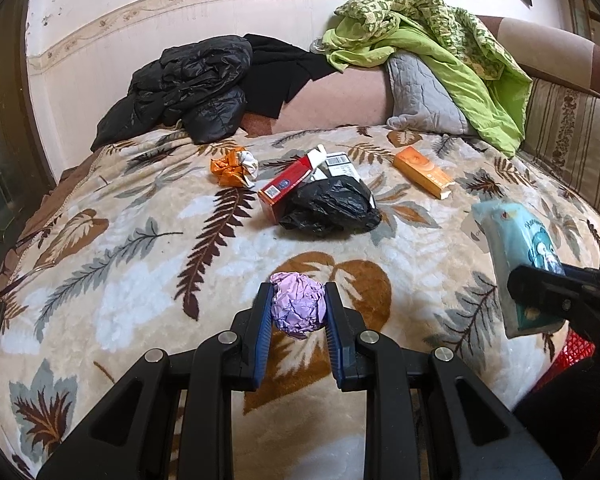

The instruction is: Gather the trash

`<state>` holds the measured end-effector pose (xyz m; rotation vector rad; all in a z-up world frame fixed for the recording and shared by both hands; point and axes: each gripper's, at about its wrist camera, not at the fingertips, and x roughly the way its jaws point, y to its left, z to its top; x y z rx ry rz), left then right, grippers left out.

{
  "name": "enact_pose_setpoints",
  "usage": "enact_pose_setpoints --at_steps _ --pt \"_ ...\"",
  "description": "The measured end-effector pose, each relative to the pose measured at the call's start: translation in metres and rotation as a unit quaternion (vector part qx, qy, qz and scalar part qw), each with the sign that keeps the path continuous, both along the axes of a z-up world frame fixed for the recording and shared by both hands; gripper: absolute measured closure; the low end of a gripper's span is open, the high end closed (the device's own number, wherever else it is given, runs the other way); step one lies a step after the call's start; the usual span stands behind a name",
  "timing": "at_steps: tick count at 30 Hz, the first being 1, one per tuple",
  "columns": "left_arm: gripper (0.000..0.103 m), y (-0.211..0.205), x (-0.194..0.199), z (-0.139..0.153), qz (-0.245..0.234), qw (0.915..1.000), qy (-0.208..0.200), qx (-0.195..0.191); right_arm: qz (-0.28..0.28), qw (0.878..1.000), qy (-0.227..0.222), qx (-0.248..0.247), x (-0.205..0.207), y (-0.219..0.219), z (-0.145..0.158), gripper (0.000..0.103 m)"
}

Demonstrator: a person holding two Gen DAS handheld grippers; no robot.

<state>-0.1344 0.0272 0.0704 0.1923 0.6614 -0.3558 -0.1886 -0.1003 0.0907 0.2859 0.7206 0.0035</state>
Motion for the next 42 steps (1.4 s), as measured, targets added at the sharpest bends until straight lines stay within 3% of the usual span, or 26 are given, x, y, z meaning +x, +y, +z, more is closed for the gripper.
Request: enact_pose_setpoints --at_steps 10,14,23,35,39,42 --pt "0.080 0.005 -0.026 0.028 -0.013 0.9996 -0.004 -0.022 -0.010 1.000 -0.004 -0.001 -0.019 -0.003 0.016 0.073" --pt "0.080 0.008 -0.038 0.045 -0.030 0.9984 0.018 -0.045 -0.012 1.000 -0.005 0.019 -0.030 -0.010 0.021 0.073" --pt "0.079 -0.001 -0.072 0.091 -0.056 0.9973 0.002 -0.048 -0.014 0.997 -0.059 0.039 -0.063 -0.023 0.053 0.073" --pt "0.080 -0.051 -0.084 0.085 -0.118 0.9920 0.028 -0.034 -0.046 0.995 -0.063 0.057 -0.099 -0.076 0.047 0.073" --pt "0.080 -0.088 -0.089 0.072 -0.164 0.9852 0.044 -0.020 -0.082 0.994 -0.051 0.057 -0.120 -0.109 0.035 0.073" --pt "0.080 -0.125 -0.095 0.064 -0.214 0.9751 0.057 -0.007 -0.130 0.989 -0.041 0.054 -0.144 -0.139 0.026 0.073"
